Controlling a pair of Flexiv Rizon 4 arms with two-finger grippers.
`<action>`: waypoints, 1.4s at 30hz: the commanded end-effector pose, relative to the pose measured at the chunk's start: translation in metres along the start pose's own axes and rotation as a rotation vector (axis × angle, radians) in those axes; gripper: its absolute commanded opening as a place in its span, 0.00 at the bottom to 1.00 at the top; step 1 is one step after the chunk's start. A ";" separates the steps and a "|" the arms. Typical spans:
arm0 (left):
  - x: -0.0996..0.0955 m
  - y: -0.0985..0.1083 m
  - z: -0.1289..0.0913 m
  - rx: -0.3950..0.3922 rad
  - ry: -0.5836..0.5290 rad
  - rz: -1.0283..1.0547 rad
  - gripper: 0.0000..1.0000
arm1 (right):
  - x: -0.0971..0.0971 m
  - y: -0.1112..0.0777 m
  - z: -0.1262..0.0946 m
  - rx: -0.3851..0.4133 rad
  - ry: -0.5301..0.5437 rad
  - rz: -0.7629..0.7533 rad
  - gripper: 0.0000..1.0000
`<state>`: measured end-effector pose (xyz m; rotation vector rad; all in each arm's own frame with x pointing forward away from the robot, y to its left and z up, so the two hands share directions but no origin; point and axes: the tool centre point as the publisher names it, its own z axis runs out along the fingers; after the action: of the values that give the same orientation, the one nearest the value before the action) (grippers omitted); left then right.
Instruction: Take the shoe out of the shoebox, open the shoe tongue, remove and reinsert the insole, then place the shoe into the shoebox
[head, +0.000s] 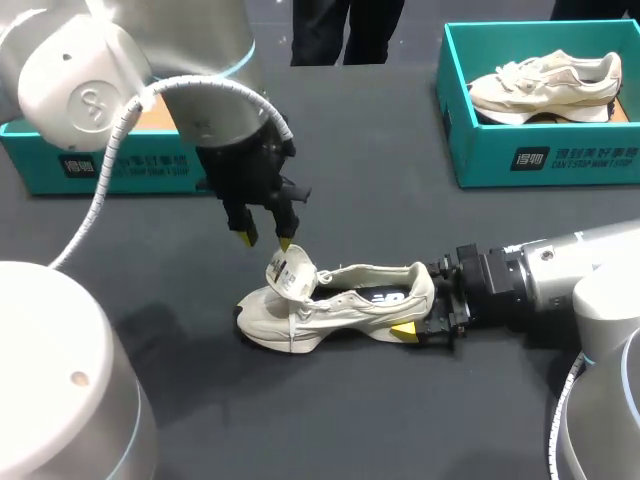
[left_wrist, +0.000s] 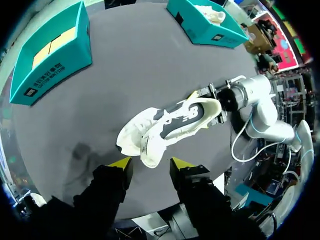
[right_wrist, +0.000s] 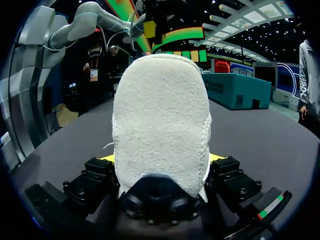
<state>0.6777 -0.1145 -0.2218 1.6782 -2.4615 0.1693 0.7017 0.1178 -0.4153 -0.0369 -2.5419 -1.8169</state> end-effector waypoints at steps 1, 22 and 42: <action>0.014 -0.012 -0.011 -0.038 0.030 0.183 0.40 | 0.001 0.000 0.001 0.005 0.000 0.001 0.00; 0.077 -0.045 -0.032 -0.162 0.145 1.119 0.00 | 0.001 0.000 0.001 0.005 0.000 0.001 0.00; 0.085 -0.041 0.010 -0.157 0.066 1.273 0.00 | 0.001 0.000 0.001 0.005 0.000 0.001 0.00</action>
<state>0.6886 -0.2025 -0.2037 -0.1386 -2.9381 0.1502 0.7017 0.1179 -0.4152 -0.0369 -2.5417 -1.8169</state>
